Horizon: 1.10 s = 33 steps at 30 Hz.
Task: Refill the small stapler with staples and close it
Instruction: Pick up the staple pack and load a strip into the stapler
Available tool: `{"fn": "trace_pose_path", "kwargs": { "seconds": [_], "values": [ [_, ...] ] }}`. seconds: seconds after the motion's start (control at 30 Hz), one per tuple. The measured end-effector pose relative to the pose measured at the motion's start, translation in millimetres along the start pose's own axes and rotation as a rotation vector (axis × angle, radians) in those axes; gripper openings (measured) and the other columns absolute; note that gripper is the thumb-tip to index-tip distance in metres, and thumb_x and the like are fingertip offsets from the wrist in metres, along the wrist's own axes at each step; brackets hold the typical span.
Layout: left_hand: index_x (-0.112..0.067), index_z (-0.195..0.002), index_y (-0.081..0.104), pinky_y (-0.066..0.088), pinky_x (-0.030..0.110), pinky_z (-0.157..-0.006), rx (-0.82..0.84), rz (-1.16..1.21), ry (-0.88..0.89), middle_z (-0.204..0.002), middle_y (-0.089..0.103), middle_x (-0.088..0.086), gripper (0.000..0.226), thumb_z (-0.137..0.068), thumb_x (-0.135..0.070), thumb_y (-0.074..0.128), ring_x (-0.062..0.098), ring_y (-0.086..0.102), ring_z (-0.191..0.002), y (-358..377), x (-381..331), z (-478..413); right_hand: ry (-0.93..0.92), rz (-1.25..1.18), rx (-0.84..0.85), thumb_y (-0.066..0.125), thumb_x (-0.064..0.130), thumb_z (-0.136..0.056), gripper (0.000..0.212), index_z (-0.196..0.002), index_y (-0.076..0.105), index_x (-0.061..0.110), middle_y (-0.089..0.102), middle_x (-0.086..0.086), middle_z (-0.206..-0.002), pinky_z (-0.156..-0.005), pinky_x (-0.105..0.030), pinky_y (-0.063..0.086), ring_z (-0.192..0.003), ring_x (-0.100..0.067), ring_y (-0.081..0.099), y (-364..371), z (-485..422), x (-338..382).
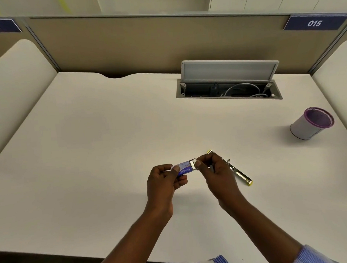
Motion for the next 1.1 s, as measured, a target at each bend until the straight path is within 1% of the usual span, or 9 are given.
{"fn": "trace_pose_path", "kwargs": {
  "seconds": [0.1,0.27,0.4,0.53,0.67,0.73,0.9,0.97,1.1],
  "values": [
    [-0.009,-0.106,0.060,0.062,0.028,-0.063,0.018,-0.022,0.026,-0.084,0.078,0.010,0.016,-0.093,-0.010,0.070,0.028,0.078,-0.073,1.0,0.1,1.6,-0.005,0.064,-0.038,0.067,0.029,-0.094,0.006,-0.089,0.068,0.024,0.070,0.012,-0.086,-0.064,-0.018,0.040,-0.066,0.000,0.053,1.2,1.8,0.9],
    [-0.008,-0.107,0.059,0.062,0.030,-0.068,0.034,-0.053,0.058,-0.093,0.076,0.015,0.017,-0.093,-0.009,0.070,0.028,0.078,-0.075,3.5,-0.5,1.3,-0.025,0.083,-0.052,0.066,0.029,-0.095,0.010,-0.086,0.068,0.025,0.065,0.028,-0.074,-0.055,-0.007,0.039,-0.057,0.004,0.049,5.2,3.9,1.0],
    [-0.004,-0.108,0.059,0.062,0.027,-0.064,0.039,-0.044,0.063,-0.093,0.075,0.014,0.019,-0.093,-0.007,0.070,0.027,0.078,-0.074,4.5,-1.2,-0.2,-0.007,0.069,-0.049,0.065,0.030,-0.096,0.011,-0.086,0.069,0.026,0.065,0.025,-0.072,-0.054,-0.011,0.037,-0.055,0.001,0.046,8.3,4.9,1.4],
    [-0.004,-0.108,0.060,0.062,0.027,-0.065,0.037,-0.051,0.057,-0.097,0.074,0.014,0.019,-0.092,-0.007,0.070,0.026,0.078,-0.073,2.8,-0.5,-5.9,0.018,0.063,-0.027,0.063,0.033,-0.097,0.013,-0.090,0.072,0.026,0.068,0.017,-0.079,-0.060,-0.020,0.038,-0.058,0.000,0.046,10.0,3.9,1.0],
    [-0.009,-0.100,0.060,0.061,0.026,-0.059,0.005,-0.089,0.082,-0.087,0.075,0.015,0.014,-0.091,-0.007,0.072,0.024,0.075,-0.062,-0.9,-7.2,-31.5,0.112,-0.010,-0.014,0.062,0.031,-0.097,0.015,-0.090,0.071,0.023,0.064,0.023,-0.064,-0.066,-0.026,0.039,-0.061,-0.003,0.045,12.0,0.6,-0.8],
    [-0.009,-0.096,0.059,0.061,0.030,-0.058,-0.049,-0.121,0.117,-0.082,0.071,0.018,0.013,-0.091,-0.004,0.070,0.023,0.069,-0.056,-1.8,-14.8,-58.9,0.193,-0.079,-0.004,0.062,0.031,-0.097,0.014,-0.090,0.070,0.022,0.062,0.022,-0.058,-0.068,-0.032,0.038,-0.063,-0.007,0.045,13.5,1.3,-3.4],
    [-0.011,-0.098,0.061,0.059,0.041,-0.074,-0.212,-0.259,0.155,-0.096,0.071,0.022,0.015,-0.089,-0.006,0.072,0.024,0.064,-0.057,-10.0,-39.3,-138.1,0.297,-0.113,0.025,0.063,0.030,-0.096,0.012,-0.091,0.070,0.020,0.076,0.006,-0.082,-0.056,-0.024,0.041,-0.056,-0.009,0.047,12.6,12.2,-10.3],
    [-0.011,-0.096,0.062,0.059,0.038,-0.067,-0.252,-0.311,0.156,-0.102,0.073,0.024,0.015,-0.087,-0.008,0.073,0.028,0.065,-0.059,-15.7,-47.0,-164.3,0.328,-0.142,0.026,0.063,0.027,-0.095,0.011,-0.093,0.070,0.019,0.077,0.003,-0.085,-0.054,-0.024,0.043,-0.054,-0.009,0.049,11.5,16.4,-13.8],
    [-0.013,-0.093,0.063,0.052,0.024,-0.042,-0.301,-0.440,0.153,-0.106,0.073,0.021,0.013,-0.087,-0.008,0.073,0.028,0.065,-0.060,-24.2,-56.2,-204.4,0.370,-0.152,0.018,0.062,0.024,-0.095,0.011,-0.092,0.071,0.019,0.077,0.000,-0.085,-0.055,-0.026,0.045,-0.056,-0.011,0.052,8.1,22.7,-21.7]
  ]
}}
Point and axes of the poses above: each hand's wrist, its own z-axis away from the middle knuckle, its own y-axis out of the palm, x = y × z, the point moved 1 cm from there along -z, towards the middle knuckle
